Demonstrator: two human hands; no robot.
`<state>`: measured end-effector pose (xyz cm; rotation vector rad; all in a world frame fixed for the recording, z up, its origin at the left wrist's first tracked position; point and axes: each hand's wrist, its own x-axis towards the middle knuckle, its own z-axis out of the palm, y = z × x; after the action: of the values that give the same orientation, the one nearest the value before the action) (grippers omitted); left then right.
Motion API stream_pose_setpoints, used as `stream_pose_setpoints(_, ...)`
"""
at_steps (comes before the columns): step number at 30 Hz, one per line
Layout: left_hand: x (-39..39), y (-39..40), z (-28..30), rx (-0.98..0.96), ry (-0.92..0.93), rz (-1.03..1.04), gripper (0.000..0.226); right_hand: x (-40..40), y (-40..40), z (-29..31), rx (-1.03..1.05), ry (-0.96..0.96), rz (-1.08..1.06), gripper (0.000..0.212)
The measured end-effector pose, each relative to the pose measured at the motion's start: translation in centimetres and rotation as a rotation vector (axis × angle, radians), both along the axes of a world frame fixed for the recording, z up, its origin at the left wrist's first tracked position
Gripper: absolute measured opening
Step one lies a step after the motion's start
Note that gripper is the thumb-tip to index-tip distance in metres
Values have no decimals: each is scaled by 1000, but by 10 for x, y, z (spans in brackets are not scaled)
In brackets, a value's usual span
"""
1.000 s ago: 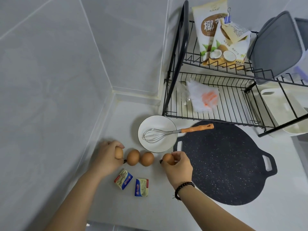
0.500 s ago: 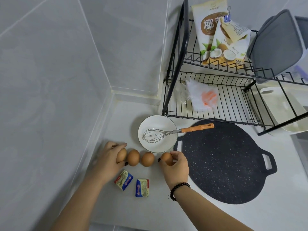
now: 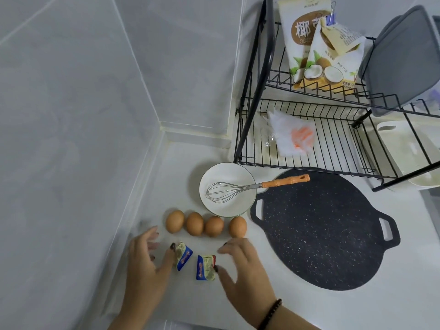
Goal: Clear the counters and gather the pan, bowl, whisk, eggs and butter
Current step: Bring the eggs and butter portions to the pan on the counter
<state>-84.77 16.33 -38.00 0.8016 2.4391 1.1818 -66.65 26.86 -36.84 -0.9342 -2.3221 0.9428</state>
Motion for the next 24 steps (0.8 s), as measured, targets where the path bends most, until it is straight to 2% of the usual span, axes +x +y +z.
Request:
stream_pose_setpoints(2, 10, -7, -10, -11, -74, 5, 64, -5, -5, -11, 87, -167, 141, 39)
stream_pose_setpoints(5, 19, -12, -21, -48, -36, -63, 74, -15, -5, -19, 155, -330, 239, 55)
stream_pose_setpoints(8, 22, -12, -24, -48, 48, -152, 74, -15, -1, -23, 204, -344, 275, 46)
stream_pose_setpoints(11, 27, -11, -25, -23, 74, -149, 65, -2, 5, -25, 150, -287, 223, 38)
stream_pose_setpoints(15, 39, -3, -25, 41, 125, -135, 50, 25, 18, -27, 114, -270, 130, 40)
stream_pose_setpoints(24, 48, 11, -19, -56, 182, -164, 57, 28, 17, -27, 226, -343, 149, 44)
